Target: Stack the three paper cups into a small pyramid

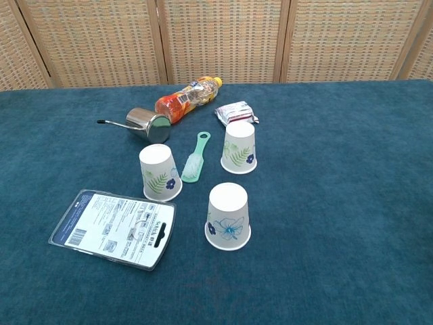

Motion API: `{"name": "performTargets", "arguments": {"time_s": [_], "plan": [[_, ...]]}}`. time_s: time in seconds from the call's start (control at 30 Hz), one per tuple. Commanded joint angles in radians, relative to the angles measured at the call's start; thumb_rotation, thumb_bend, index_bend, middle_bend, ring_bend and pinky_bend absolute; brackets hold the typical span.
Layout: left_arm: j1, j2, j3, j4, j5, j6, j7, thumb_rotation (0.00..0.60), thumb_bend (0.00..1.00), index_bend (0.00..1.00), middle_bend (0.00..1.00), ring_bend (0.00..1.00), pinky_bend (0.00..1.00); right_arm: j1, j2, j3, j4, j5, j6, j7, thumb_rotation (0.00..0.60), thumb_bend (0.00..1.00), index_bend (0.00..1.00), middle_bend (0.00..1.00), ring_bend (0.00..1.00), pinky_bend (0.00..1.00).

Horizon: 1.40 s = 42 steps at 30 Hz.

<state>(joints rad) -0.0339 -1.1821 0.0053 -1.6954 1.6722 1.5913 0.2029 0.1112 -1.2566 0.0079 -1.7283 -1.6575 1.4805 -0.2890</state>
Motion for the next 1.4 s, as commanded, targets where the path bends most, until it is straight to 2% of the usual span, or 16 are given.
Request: {"name": "performTargets", "arguments": {"time_s": [0.03, 0.27, 0.4, 0.6, 0.77, 0.9, 1.13, 1.27, 1.4], "plan": [[-0.019, 0.005, -0.011, -0.008, -0.003, -0.021, 0.002, 0.600, 0.23, 0.00, 0.00, 0.00, 0.00, 0.000, -0.001, 0.001, 0.000, 0.003, -0.002, 0.000, 0.600, 0.07, 0.00, 0.00, 0.00, 0.00], [-0.091, 0.044, -0.056, -0.066, -0.033, -0.110, 0.033, 0.600, 0.22, 0.01, 0.00, 0.00, 0.00, 0.001, 0.001, 0.003, -0.001, 0.006, -0.002, 0.006, 0.600, 0.07, 0.00, 0.00, 0.00, 0.00], [-0.148, 0.076, -0.092, -0.119, -0.072, -0.186, 0.082, 0.600, 0.22, 0.05, 0.00, 0.00, 0.00, 0.000, 0.003, 0.003, -0.003, 0.007, -0.001, 0.010, 0.600, 0.07, 0.00, 0.00, 0.00, 0.00], [-0.250, 0.103, -0.154, -0.177, -0.166, -0.322, 0.098, 0.600, 0.23, 0.18, 0.00, 0.00, 0.00, -0.001, 0.008, 0.006, -0.007, 0.008, 0.006, 0.023, 0.600, 0.07, 0.00, 0.00, 0.00, 0.00], [-0.363, 0.117, -0.192, -0.213, -0.283, -0.497, 0.137, 0.600, 0.23, 0.19, 0.00, 0.00, 0.00, -0.002, 0.016, 0.011, -0.009, 0.012, 0.011, 0.045, 0.600, 0.07, 0.00, 0.00, 0.00, 0.00], [-0.442, 0.090, -0.207, -0.212, -0.382, -0.587, 0.234, 0.600, 0.23, 0.20, 0.00, 0.00, 0.00, -0.002, 0.022, 0.015, -0.009, 0.019, 0.012, 0.062, 0.600, 0.07, 0.00, 0.00, 0.00, 0.00], [-0.579, -0.004, -0.224, -0.171, -0.583, -0.683, 0.389, 0.600, 0.23, 0.20, 0.00, 0.00, 0.00, -0.002, 0.036, 0.022, -0.009, 0.030, 0.014, 0.098, 0.600, 0.07, 0.00, 0.00, 0.00, 0.00], [-0.658, -0.038, -0.235, -0.152, -0.703, -0.721, 0.461, 0.600, 0.23, 0.22, 0.00, 0.00, 0.00, -0.001, 0.042, 0.027, -0.006, 0.042, 0.013, 0.122, 0.600, 0.07, 0.00, 0.00, 0.00, 0.00], [-0.735, -0.070, -0.229, -0.139, -0.830, -0.709, 0.552, 0.600, 0.23, 0.22, 0.00, 0.00, 0.00, 0.001, 0.048, 0.029, -0.004, 0.049, 0.008, 0.144, 0.600, 0.07, 0.00, 0.00, 0.00, 0.00]]}}
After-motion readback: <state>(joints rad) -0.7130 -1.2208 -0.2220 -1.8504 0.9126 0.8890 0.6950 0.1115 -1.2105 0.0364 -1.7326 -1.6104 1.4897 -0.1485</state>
